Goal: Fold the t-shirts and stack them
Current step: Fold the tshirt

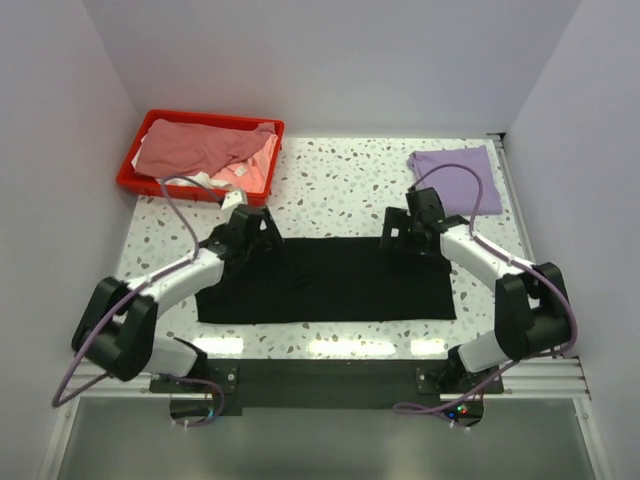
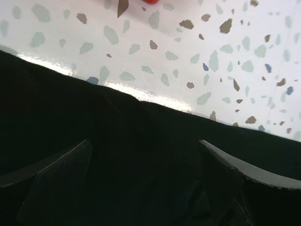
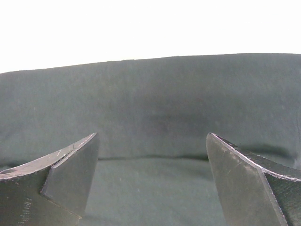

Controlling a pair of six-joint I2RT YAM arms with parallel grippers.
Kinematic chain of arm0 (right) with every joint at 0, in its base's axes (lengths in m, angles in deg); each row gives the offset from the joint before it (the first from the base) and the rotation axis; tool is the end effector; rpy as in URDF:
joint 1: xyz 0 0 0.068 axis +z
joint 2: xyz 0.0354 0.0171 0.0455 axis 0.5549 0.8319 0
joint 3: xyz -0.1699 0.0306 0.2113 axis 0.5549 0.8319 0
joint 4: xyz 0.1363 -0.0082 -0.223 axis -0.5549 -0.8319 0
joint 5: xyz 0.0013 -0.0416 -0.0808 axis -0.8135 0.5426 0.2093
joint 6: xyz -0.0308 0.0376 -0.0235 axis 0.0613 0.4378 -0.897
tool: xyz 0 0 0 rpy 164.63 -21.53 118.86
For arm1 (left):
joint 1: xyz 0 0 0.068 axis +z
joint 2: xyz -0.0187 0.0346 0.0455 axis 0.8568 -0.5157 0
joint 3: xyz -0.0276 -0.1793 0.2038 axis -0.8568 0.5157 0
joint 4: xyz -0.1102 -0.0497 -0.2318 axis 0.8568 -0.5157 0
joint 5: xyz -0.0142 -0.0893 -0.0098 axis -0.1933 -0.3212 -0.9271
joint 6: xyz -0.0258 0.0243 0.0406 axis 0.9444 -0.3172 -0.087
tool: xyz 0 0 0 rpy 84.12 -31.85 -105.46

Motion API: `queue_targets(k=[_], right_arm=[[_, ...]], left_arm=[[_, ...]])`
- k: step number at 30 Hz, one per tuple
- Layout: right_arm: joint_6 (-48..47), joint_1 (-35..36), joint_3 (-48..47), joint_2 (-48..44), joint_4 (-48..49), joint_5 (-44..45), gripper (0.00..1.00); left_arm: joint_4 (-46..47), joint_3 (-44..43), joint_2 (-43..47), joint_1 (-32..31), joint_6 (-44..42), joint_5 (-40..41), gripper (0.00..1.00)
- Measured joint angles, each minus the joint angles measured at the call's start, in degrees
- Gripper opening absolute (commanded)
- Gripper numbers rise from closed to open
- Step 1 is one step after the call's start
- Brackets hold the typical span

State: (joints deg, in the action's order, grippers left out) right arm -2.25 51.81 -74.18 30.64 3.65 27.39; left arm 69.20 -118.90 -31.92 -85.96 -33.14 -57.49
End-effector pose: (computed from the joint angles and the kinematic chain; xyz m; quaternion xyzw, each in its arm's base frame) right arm 0.2798 0.0889 0.2060 0.0726 0.9502 0.0820 0.2919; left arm 0.2606 -0.1198 0.1865 -0.2150 0.8904 -0.0982 0.3891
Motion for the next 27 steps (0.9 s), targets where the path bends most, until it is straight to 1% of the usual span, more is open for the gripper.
queue_targets(k=[6,9,12,15,18,22,27], right_arm=[[0.24,0.0,-1.42,6.56,1.86,-0.68,0.99],[0.46,0.0,-1.44,9.03,2.25,-0.96,0.99],[0.59,0.0,-1.46,9.79,2.73,-1.38,0.99],[0.48,0.0,-1.22,9.66,2.93,-1.95,0.99],[0.22,-0.04,0.74,8.13,3.98,-2.91,0.99],[-0.04,-0.04,6.86,1.86,4.15,-5.73,0.99],[-0.7,0.85,12.76,-5.77,1.03,-9.11,0.99]], left_arm=[[-4.35,5.95,19.78,0.0,0.79,2.86,1.0],[-5.42,7.91,22.84,0.0,1.2,2.67,1.0],[-5.4,9.81,19.43,0.0,2.12,1.27,1.0],[-5.33,10.88,12.96,0.0,2.56,-0.7,1.0],[-4.24,10.45,7.28,-0.04,2.54,-0.52,1.0],[-1.92,6.36,1.33,0.0,2.01,-0.37,1.0],[1.81,-1.46,-8.35,-0.68,0.7,-0.39,1.0]])
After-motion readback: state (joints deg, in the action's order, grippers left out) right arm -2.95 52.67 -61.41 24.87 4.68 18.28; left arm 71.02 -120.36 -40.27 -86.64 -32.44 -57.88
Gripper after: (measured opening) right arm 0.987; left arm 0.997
